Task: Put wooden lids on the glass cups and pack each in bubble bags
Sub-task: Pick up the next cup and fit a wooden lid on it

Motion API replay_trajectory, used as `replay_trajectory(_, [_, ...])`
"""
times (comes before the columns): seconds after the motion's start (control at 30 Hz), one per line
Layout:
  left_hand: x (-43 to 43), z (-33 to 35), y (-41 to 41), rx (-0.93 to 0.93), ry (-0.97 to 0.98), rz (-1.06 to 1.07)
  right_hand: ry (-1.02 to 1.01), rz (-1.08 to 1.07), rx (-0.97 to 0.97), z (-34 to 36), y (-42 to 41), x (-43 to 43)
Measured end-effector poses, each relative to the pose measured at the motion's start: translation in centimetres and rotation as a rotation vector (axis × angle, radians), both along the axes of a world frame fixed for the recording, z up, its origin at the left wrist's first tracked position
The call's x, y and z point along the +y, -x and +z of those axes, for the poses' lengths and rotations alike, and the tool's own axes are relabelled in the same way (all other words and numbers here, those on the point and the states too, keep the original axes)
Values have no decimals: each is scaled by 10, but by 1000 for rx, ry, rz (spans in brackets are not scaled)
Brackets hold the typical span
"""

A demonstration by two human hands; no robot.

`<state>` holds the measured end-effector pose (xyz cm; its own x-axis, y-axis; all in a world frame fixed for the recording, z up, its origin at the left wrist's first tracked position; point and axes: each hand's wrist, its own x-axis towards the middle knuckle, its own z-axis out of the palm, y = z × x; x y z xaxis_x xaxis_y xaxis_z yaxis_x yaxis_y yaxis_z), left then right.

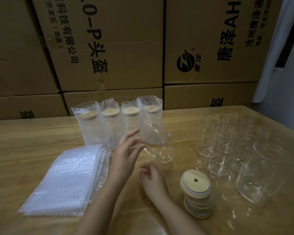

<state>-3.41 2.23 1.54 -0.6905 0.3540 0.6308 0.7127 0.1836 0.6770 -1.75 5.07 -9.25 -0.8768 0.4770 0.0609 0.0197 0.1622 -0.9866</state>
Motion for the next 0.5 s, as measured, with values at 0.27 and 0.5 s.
replay_trajectory(0.27, [-29, 1, 7, -5, -105, 112, -169, -247, 200, 29, -30, 57])
replay_trajectory(0.5, [-30, 0, 2, -31, -144, 27, -53, -20, 142, 28, -26, 64])
